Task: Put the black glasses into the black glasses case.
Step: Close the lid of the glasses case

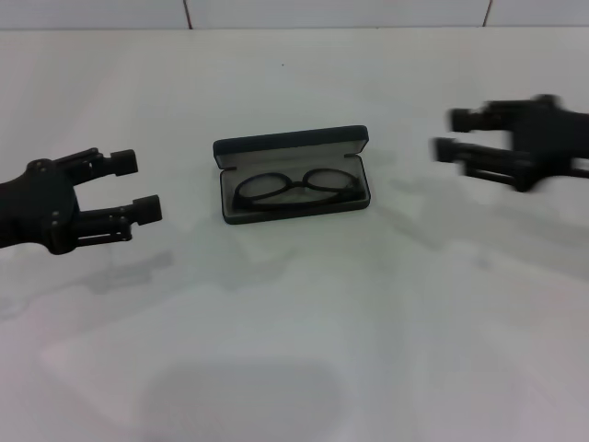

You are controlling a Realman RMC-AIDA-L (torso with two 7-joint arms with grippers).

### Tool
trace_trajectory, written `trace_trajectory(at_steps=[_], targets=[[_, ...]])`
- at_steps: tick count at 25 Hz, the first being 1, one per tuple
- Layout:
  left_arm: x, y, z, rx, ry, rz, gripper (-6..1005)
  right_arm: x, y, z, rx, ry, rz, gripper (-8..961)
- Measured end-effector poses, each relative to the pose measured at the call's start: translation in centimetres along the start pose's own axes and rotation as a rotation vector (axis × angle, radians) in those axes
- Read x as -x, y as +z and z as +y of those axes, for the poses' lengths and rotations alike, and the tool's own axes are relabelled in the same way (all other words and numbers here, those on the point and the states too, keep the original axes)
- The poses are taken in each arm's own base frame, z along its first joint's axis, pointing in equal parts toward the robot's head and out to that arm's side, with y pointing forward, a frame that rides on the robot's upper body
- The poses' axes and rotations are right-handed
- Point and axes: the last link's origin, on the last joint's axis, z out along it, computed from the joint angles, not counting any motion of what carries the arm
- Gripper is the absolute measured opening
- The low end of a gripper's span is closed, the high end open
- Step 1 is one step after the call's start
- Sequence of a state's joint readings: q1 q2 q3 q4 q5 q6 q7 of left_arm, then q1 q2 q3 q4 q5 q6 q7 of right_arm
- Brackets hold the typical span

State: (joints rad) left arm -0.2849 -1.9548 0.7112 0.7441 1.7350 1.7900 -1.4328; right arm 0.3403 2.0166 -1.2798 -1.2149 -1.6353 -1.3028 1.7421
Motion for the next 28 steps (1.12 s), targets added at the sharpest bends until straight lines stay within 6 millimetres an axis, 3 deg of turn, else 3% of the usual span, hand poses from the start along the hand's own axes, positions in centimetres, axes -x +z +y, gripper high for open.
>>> trace_trajectory(at_steps=[3,8,11,15,25,28], targets=[[-0.1,0.4,-0.1,0.008,0.011,-0.009,887,-2.4,-4.1,-0.7,0.029,0.052,-0.109,385],[0.1,1.3,-0.2,0.011,0.048,-0.019,886,-7.1,-6.6,-0.6,-0.014,0.019,-0.143,490],[0.5,2.0,-0.4,-0.005,0.067,-0.037,885,-10.0,-6.2,-0.1,-0.03,-0.027,-0.101,541],[0.4,3.0,-0.9,-0.014,0.068,-0.054,885,-11.9,-4.6,0.8,-0.028,-0.109,-0.065,697],[-0.7,3.6,-1.4,-0.002,0.034,-0.057,884,-11.5,-0.1,0.1,0.024,-0.152,-0.014,703],[-0.9,3.6,-1.5,0.0,0.006,-0.064,884,-11.2,0.4,0.0,0.035,-0.163,-0.01,703]])
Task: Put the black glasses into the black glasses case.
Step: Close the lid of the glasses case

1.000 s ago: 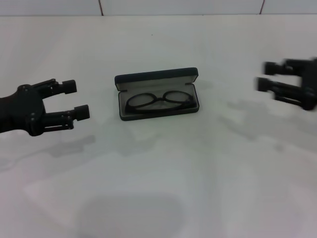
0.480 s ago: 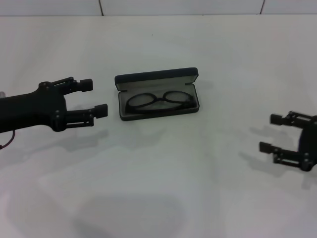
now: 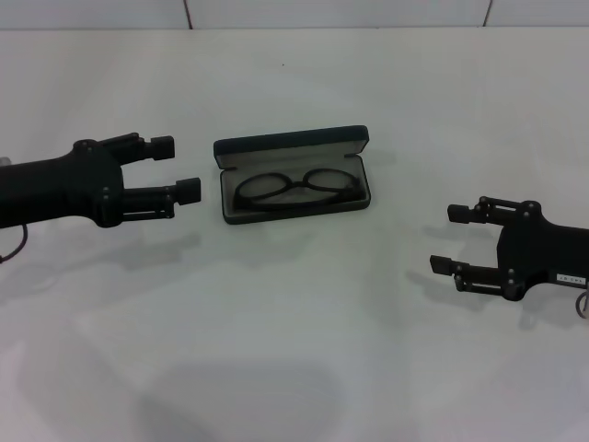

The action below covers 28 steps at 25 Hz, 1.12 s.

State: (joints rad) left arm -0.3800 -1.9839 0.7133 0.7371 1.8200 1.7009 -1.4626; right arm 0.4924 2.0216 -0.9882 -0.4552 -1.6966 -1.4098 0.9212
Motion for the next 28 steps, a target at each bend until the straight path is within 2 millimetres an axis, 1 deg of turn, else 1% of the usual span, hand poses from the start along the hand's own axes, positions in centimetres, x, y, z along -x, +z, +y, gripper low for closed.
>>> trace_trajectory(at_steps=[7,10,13,15,18,23,28], targets=[[-0.5,-0.1,-0.4,-0.004,-0.015,-0.006,885,0.8,0.8,-0.3,0.018,-0.022,-0.017,704],[-0.8,0.1,-0.7,-0.015,-0.064,-0.008,885,0.9,1.0,-0.2,0.023,-0.018,-0.016,704],[-2.3,0.6,-1.0,0.003,-0.179,-0.009,885,0.8,0.9,-0.1,0.023,-0.01,-0.02,704],[-3.7,1.1,-1.3,0.016,-0.263,-0.006,885,0.8,0.9,0.0,0.023,-0.007,-0.026,704],[-5.2,1.7,-1.5,0.023,-0.34,-0.017,869,0.8,0.9,0.1,0.023,-0.002,-0.03,703],[-6.6,2.8,-2.1,0.0,-0.501,-0.072,841,0.6,0.8,0.2,0.023,0.006,-0.033,703],[-7.8,4.5,-2.5,-0.075,-0.547,-0.1,605,0.5,0.8,0.2,0.014,0.01,-0.036,703]])
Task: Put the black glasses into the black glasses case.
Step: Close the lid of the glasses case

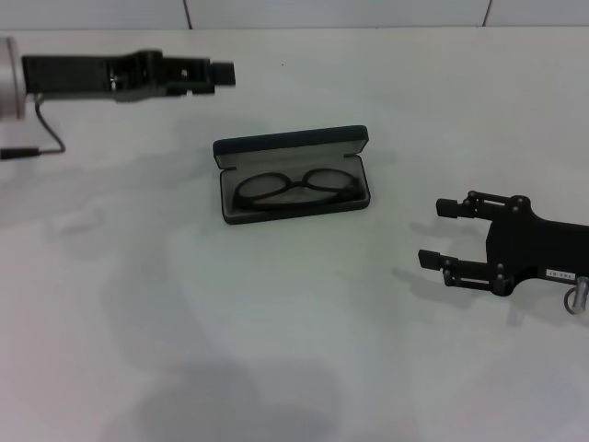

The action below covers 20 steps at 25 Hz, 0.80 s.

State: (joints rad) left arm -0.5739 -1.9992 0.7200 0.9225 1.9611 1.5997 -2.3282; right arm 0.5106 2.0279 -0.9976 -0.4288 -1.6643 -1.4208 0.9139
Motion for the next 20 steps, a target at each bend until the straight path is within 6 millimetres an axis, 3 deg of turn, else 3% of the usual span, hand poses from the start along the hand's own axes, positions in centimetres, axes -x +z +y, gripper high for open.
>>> trace_trajectory(at_steps=[6,16,17,20], targets=[[-0.9,1.4,0.4,-0.04,-0.036,0.021,468,0.0,0.0,-0.1,-0.006,-0.001,-0.003,702],[-0.5,6.8,1.1,-0.268,-0.006,-0.061,183,-0.2,-0.3,-0.1,-0.022,-0.005,-0.002,702],[-0.6,8.4,1.9,-0.336,0.058,-0.078,149,-0.2,-0.3,-0.1,-0.024,-0.005,-0.002,702],[-0.5,9.5,2.6,-0.368,0.103,-0.072,75,-0.2,-0.4,-0.2,-0.037,-0.008,-0.009,702]])
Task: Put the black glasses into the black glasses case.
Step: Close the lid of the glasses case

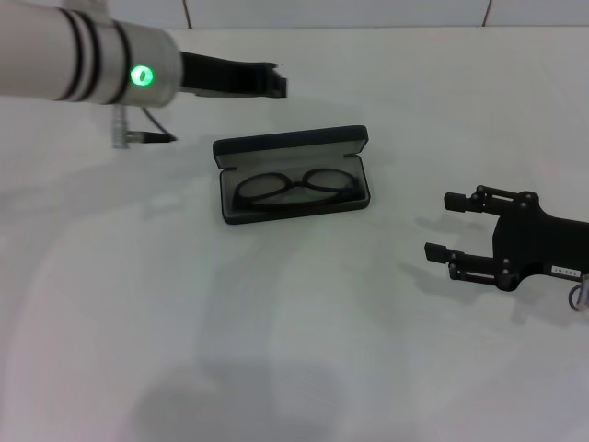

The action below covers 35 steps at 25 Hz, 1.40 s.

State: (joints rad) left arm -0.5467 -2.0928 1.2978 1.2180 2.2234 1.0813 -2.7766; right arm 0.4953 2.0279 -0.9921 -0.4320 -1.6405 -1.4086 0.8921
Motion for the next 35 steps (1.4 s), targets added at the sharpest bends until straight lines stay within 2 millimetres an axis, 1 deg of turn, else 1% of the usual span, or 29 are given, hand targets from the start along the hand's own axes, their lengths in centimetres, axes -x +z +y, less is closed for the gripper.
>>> trace_trajectory(at_steps=[2,9,16,27,35], targets=[[0.1,0.6,0.7,-0.008,0.018,0.011,26,0.0,0.0,-0.1,-0.008,-0.002,-0.003,702],[1.8,2.2,0.4,-0.048,0.021,0.038,31,0.0,-0.1,-0.1,-0.012,-0.003,-0.002,701],[2.7,2.8,-0.5,-0.075,-0.002,0.038,30,0.0,-0.1,-0.2,-0.016,-0.007,-0.002,701],[3.4,3.7,-0.6,-0.065,-0.027,-0.007,28,-0.1,-0.1,-0.3,-0.023,-0.008,0.008,700],[3.8,3.7,-0.9,-0.067,-0.026,-0.01,27,-0.1,-0.1,-0.3,-0.022,-0.006,0.009,700]])
